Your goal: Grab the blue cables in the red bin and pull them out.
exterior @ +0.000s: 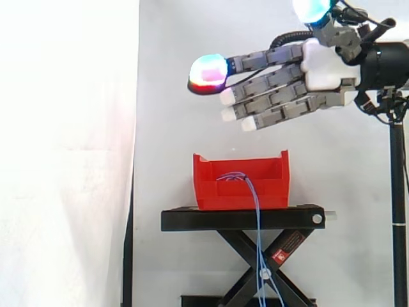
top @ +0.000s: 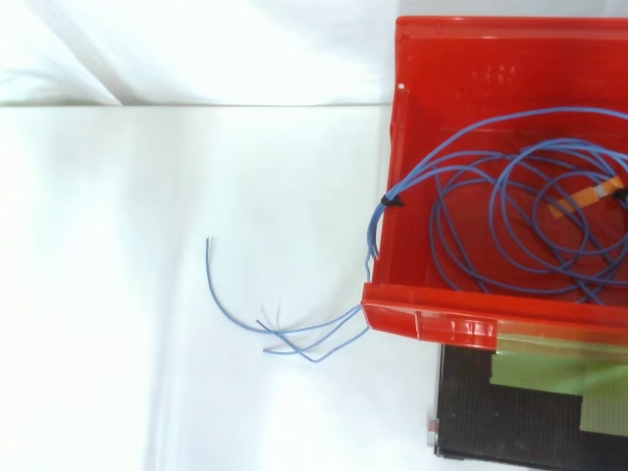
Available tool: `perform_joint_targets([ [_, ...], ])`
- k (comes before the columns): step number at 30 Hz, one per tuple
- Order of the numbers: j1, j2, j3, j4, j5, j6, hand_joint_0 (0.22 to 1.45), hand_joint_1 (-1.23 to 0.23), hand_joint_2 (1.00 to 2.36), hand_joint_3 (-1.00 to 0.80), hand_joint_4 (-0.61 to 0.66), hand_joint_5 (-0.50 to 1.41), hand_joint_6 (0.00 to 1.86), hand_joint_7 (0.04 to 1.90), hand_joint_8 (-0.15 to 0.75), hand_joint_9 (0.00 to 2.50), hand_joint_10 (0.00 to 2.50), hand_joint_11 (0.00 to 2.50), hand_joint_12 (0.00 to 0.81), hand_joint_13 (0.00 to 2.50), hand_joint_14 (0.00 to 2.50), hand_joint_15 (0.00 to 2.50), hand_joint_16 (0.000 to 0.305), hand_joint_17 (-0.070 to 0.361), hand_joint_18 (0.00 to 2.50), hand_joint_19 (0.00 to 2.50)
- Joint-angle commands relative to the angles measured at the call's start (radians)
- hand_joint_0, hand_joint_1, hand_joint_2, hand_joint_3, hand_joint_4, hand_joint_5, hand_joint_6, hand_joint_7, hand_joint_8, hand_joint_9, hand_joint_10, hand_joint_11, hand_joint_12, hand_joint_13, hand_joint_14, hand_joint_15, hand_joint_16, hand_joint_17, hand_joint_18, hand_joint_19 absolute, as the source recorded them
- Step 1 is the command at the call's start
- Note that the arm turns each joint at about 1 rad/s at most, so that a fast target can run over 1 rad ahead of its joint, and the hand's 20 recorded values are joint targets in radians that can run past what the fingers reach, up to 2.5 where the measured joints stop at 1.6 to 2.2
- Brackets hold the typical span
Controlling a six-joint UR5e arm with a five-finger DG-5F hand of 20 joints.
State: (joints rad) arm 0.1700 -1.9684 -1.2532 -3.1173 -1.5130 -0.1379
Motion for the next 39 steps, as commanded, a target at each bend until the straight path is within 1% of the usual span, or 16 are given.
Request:
perform_joint_targets([
  [1,-0.004,-0.032,0.009,0.011,-0.001,-0.025,0.73,-0.69,1.0,-1.0,0.19,0.23,0.01,0.18,0.247,0.26,0.0,0.0,0.36,0.0,0.0,0.07,0.063,0.142,0.0,0.15],
  [7,-0.015,-0.116,0.069,-0.009,-0.012,-0.119,0.74,-0.7,1.0,-1.0,0.19,0.25,0.01,0.18,0.251,0.31,0.0,0.0,0.362,0.0,0.0,0.1,0.062,0.14,0.0,0.18],
  [10,-0.023,-0.162,0.121,-0.012,-0.032,-0.19,0.74,-0.71,1.0,-1.0,0.2,0.27,0.01,0.2,0.252,0.34,0.0,0.0,0.363,0.0,0.0,0.1,0.062,0.138,0.0,0.18],
  [13,-0.037,-0.241,0.221,-0.038,-0.065,-0.277,0.74,-0.72,1.0,-1.0,0.21,0.31,0.01,0.22,0.252,0.36,0.0,0.03,0.362,0.0,0.0,0.11,0.061,0.138,0.0,0.19],
  [14,-0.037,-0.241,0.221,-0.038,-0.065,-0.277,0.75,-0.73,1.0,-1.0,0.21,0.32,0.01,0.24,0.252,0.36,0.0,0.04,0.361,0.0,0.0,0.11,0.061,0.137,0.0,0.19],
  [17,-0.055,-0.305,0.308,-0.061,-0.124,-0.318,0.76,-0.77,1.0,-1.0,0.22,0.38,0.01,0.29,0.252,0.39,0.0,0.06,0.357,0.0,0.0,0.11,0.06,0.135,0.0,0.2],
  [21,-0.07,-0.359,0.367,-0.055,-0.177,-0.418,0.77,-0.82,1.0,-1.0,0.23,0.45,0.01,0.38,0.248,0.41,0.0,0.1,0.35,0.03,0.0,0.12,0.058,0.13,0.0,0.21],
  [22,-0.078,-0.36,0.368,-0.037,-0.185,-0.518,0.77,-0.83,1.0,-1.0,0.23,0.46,0.01,0.39,0.248,0.41,0.0,0.1,0.349,0.03,0.0,0.12,0.058,0.13,0.0,0.21],
  [25,-0.084,-0.36,0.357,-0.027,-0.188,-0.645,0.77,-0.85,1.0,-1.0,0.23,0.5,0.01,0.44,0.246,0.41,0.01,0.11,0.346,0.04,0.0,0.12,0.058,0.13,0.0,0.21],
  [27,-0.096,-0.359,0.357,-0.029,-0.197,-0.828,0.77,-0.88,1.0,-1.0,0.23,0.51,0.01,0.47,0.242,0.38,0.0,0.11,0.345,0.03,0.0,0.12,0.058,0.13,0.0,0.22],
  [30,-0.11,-0.359,0.337,-0.021,-0.205,-1.019,0.76,-0.92,1.0,-1.0,0.22,0.51,0.01,0.5,0.236,0.35,0.0,0.12,0.348,0.0,0.0,0.12,0.058,0.13,0.0,0.21],
  [33,-0.124,-0.359,0.316,-0.006,-0.225,-1.159,0.76,-0.94,1.0,-1.0,0.21,0.49,0.01,0.5,0.231,0.32,0.0,0.11,0.346,0.0,0.0,0.12,0.058,0.13,0.0,0.19],
  [34,-0.13,-0.357,0.308,0.002,-0.225,-1.159,0.75,-0.95,1.0,-1.0,0.2,0.48,0.01,0.5,0.23,0.3,0.0,0.11,0.347,0.0,0.0,0.12,0.058,0.131,0.0,0.2],
  [36,-0.138,-0.357,0.307,0.014,-0.28,-1.265,0.75,-0.97,1.0,-1.0,0.2,0.47,0.01,0.5,0.226,0.29,0.0,0.1,0.347,0.0,0.0,0.11,0.058,0.131,0.0,0.19],
  [38,-0.141,-0.357,0.307,0.017,-0.306,-1.3,0.75,-0.98,1.0,-1.0,0.19,0.47,0.01,0.5,0.223,0.27,0.0,0.11,0.347,0.0,0.0,0.11,0.058,0.131,0.0,0.18],
  [39,-0.152,-0.357,0.313,0.023,-0.388,-1.405,0.75,-0.99,1.0,-1.0,0.19,0.46,0.01,0.51,0.222,0.27,0.0,0.11,0.347,0.0,0.0,0.11,0.059,0.132,0.0,0.18],
])
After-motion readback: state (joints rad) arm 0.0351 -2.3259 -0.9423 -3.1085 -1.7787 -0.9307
